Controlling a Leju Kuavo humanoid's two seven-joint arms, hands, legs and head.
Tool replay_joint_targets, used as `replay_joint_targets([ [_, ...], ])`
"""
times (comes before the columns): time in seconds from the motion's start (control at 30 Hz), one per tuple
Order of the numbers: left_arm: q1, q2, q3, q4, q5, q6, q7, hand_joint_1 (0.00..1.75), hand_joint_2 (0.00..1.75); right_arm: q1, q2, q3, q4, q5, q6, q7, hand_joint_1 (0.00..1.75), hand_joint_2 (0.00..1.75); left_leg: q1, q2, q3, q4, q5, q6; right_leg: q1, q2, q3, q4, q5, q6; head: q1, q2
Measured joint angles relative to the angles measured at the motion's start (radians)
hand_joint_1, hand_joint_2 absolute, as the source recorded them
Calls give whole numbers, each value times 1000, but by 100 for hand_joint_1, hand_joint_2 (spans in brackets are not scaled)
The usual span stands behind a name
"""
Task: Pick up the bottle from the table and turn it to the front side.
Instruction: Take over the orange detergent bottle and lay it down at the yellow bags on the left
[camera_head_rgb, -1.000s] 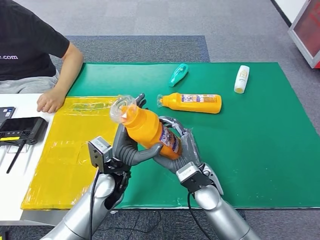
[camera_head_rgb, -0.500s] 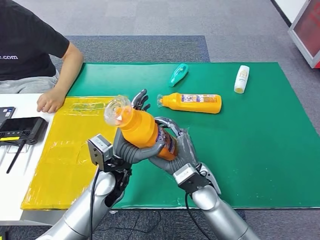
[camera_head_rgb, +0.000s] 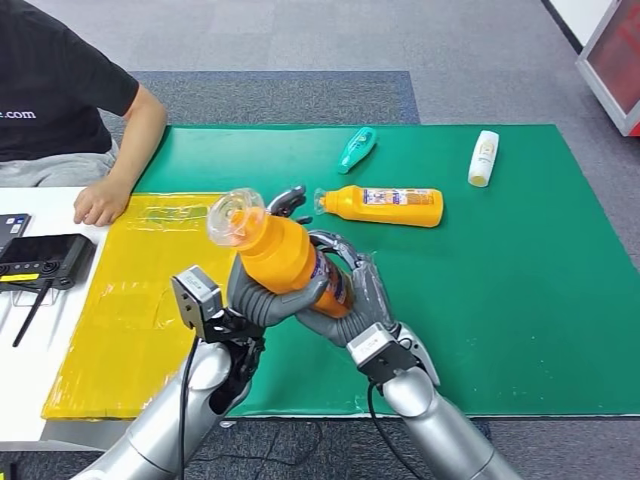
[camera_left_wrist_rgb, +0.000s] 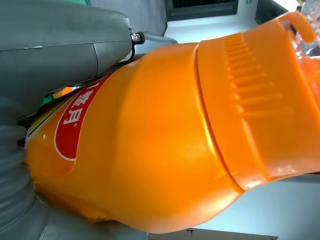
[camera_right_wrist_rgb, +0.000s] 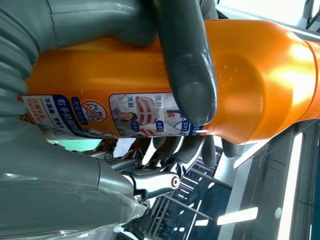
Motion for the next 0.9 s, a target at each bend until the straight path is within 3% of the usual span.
replay_joint_targets([
  [0.23, -1, 0, -1, -7, -19, 27, -13, 175, 175, -4, 1, 7, 0, 0, 0, -1, 171, 175, 0, 0, 0, 0, 0, 0, 0, 0, 0, 0, 0, 0, 0, 0],
  [0.27, -1, 0, -1, -7, -19, 30, -14, 175, 175, -5, 1, 9, 0, 0, 0, -1, 144, 175, 0, 0, 0, 0, 0, 0, 0, 0, 0, 0, 0, 0, 0, 0],
  [0.37, -1, -2, 0, -11, -19, 42, -19, 175, 175, -5, 1, 13, 0, 0, 0, -2, 16, 175, 0, 0, 0, 0, 0, 0, 0, 0, 0, 0, 0, 0, 0, 0],
  [0.4, -2, -2, 0, -12, -19, 46, -21, 175, 175, -5, 2, 15, 0, 0, 0, -2, 0, 175, 0, 0, 0, 0, 0, 0, 0, 0, 0, 0, 0, 0, 0, 0],
  [0.43, -2, -3, 1, -13, -19, 48, -23, 175, 175, -4, 2, 18, 0, 0, 1, -2, 0, 175, 0, 0, 0, 0, 0, 0, 0, 0, 0, 0, 0, 0, 0, 0],
  [0.47, -3, -3, 2, -14, -20, 50, -24, 175, 175, -3, 2, 21, 0, 0, 2, -2, 15, 175, 0, 0, 0, 0, 0, 0, 0, 0, 0, 0, 0, 0, 0, 0],
  [0.5, -4, -3, 2, -16, -20, 51, -24, 175, 175, -2, 2, 25, 0, 0, 3, -1, 55, 175, 0, 0, 0, 0, 0, 0, 0, 0, 0, 0, 0, 0, 0, 0],
  [0.53, -5, -3, 2, -17, -21, 52, -25, 175, 175, -1, 2, 27, 0, 0, 4, -1, 65, 175, 0, 0, 0, 0, 0, 0, 0, 0, 0, 0, 0, 0, 0, 0],
  [0.57, -6, -3, 2, -17, -21, 53, -25, 175, 175, -1, 2, 28, 0, 0, 4, -1, 65, 175, 0, 0, 0, 0, 0, 0, 0, 0, 0, 0, 0, 0, 0, 0],
  [0.6, -7, -3, 2, -18, -23, 56, -26, 175, 175, -1, 2, 29, 0, -1, 4, -1, 50, 175, 0, 0, 0, 0, 0, 0, 0, 0, 0, 0, 0, 0, 0, 0],
  [0.63, -7, -3, 2, -19, -25, 59, -29, 175, 175, -1, 2, 30, 0, -1, 4, -1, 10, 175, 0, 0, 0, 0, 0, 0, 0, 0, 0, 0, 0, 0, 0, 0],
  [0.67, -8, -2, 2, -19, -28, 63, -32, 175, 175, -1, 2, 32, 0, -2, 4, 0, 0, 175, 0, 0, 0, 0, 0, 0, 0, 0, 0, 0, 0, 0, 0, 0],
  [0.9, -8, -2, 4, -20, -49, 91, -49, 175, 175, -3, 5, 41, 0, -18, 17, 13, 0, 175, 0, 0, 0, 0, 0, 0, 0, 0, 0, 0, 0, 0, 0, 0],
])
